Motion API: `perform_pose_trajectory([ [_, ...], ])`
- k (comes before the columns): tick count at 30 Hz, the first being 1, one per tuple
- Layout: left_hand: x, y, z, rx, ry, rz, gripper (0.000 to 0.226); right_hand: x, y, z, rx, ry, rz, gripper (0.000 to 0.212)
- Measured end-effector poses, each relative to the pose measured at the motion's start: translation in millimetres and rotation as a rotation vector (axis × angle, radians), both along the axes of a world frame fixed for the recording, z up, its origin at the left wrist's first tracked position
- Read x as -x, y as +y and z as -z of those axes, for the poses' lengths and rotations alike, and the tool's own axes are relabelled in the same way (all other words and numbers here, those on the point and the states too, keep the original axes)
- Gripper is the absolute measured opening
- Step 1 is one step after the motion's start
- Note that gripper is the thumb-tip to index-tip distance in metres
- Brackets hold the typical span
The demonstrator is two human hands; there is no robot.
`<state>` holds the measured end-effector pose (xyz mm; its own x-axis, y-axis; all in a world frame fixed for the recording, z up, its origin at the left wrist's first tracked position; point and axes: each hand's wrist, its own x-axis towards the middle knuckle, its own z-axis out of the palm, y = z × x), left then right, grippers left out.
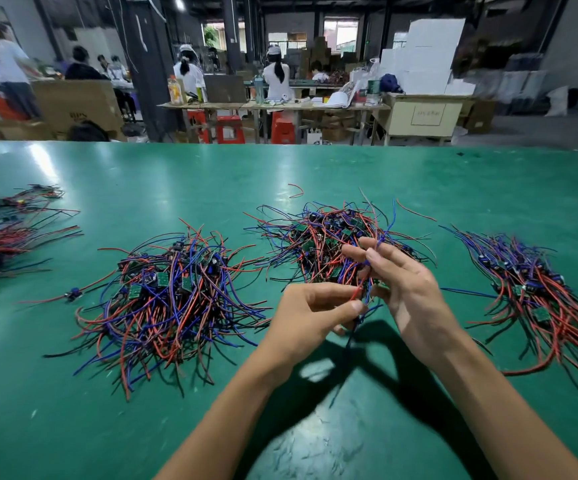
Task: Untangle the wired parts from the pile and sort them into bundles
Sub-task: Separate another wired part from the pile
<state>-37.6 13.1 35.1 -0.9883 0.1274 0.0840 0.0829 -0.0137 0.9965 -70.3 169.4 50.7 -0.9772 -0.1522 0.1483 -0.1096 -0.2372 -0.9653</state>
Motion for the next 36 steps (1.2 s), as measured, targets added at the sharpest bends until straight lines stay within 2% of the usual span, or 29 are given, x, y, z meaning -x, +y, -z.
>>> perform_pose_trajectory([
  [6, -1.6, -9.3, -7.2, -0.009, -0.094, 0.111, 0.017, 2.7, 3.4, -3.4, 0.008, -0.060, 0.099, 0.020],
  [9, -1.9, -8.5, -13.1, -0.057, -0.118, 0.163, 0.019, 2.6, 4.2, -0.7, 0.000, -0.054, -0.006, 0.022],
  [12, -1.6, -5.4, -12.5, -0.132, -0.072, 0.127, 0.025, 0.4, 1.4, 4.0, -0.043, -0.031, -0.140, 0.029],
  [16, -2.0, -6.9, -8.8, -0.151, -0.019, 0.074, 0.024, -3.5, -9.8, 11.1, -0.060, -0.048, -0.183, 0.033],
  [21, -0.3, -11.9, -10.2, -0.131, -0.061, 0.105, 0.021, -3.5, -11.0, 9.8, -0.075, -0.061, -0.137, 0.027],
  [25, -1.8, -9.9, -8.6, -0.100, -0.057, 0.143, 0.020, -7.0, -11.8, 12.5, -0.182, 0.055, -0.039, 0.012],
  [32, 1.8, -13.3, -6.8, -0.035, 0.012, 0.102, 0.017, -9.1, -11.5, 9.4, -0.145, 0.021, -0.093, 0.024],
  [36, 3.7, -13.0, -6.2, -0.036, -0.014, 0.074, 0.030, -10.4, -13.4, 12.1, -0.115, 0.018, -0.079, 0.025],
])
